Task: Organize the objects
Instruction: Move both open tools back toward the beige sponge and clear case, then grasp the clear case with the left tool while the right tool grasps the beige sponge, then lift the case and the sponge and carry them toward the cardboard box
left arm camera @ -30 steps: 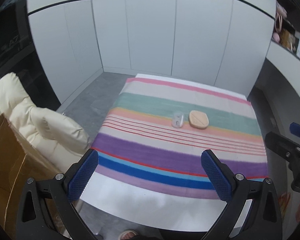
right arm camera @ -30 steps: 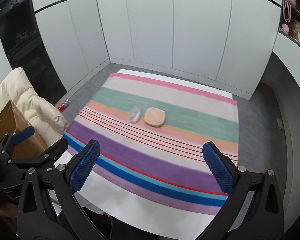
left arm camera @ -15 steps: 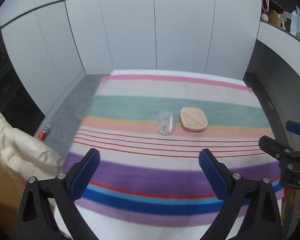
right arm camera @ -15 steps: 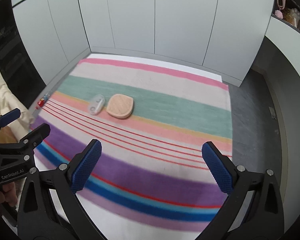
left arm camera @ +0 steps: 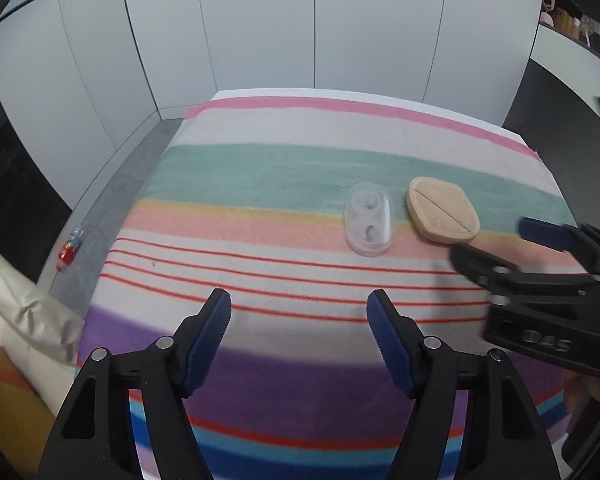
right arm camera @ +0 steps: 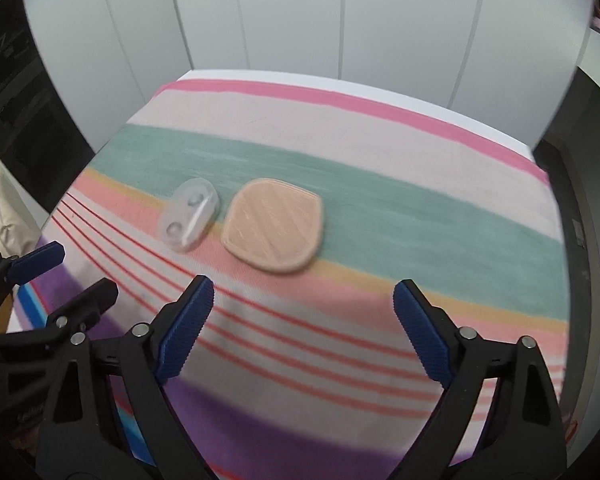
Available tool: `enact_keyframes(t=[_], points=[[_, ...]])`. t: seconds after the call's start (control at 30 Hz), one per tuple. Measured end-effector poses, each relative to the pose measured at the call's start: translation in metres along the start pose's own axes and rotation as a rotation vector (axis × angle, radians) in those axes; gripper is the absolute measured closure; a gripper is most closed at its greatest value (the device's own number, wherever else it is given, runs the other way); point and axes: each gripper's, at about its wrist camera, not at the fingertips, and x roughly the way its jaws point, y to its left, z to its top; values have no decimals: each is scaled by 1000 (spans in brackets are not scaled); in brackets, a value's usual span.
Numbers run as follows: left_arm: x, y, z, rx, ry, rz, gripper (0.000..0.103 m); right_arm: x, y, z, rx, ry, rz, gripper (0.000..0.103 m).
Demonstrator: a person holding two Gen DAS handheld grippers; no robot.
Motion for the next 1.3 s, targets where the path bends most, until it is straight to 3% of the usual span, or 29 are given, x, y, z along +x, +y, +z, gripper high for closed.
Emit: enact_keyframes(t=[0.17,0.37,0.67,0.7,0.83,0.9,1.03,1.3], points=[[13,-4,6,22,-2,-23,32,26,4,17,-25,-10,-1,15],[34,-15,18,17,-5,-63,30,36,2,24,-78,-36,29,35],[60,-44,40,51,-24,-53,29,32,-20,31,-32,-80,-6,36],[61,-45,43,50,-22,-51,30,31,-24,32,-17,-79,-4,36],[62,-50,52,56,-12,-50,57,23,-32,35,23,-85,0,36],[60,-50,52,53,-3,-62,63,19,-35,35,35,-84,1,36],[53,-49,51,22,24,-59,63,8,-36,35,61,-82,-5,36],[8,-50,51,10,-2,-56,64,-38,-51,24,111,-76,-7,36]])
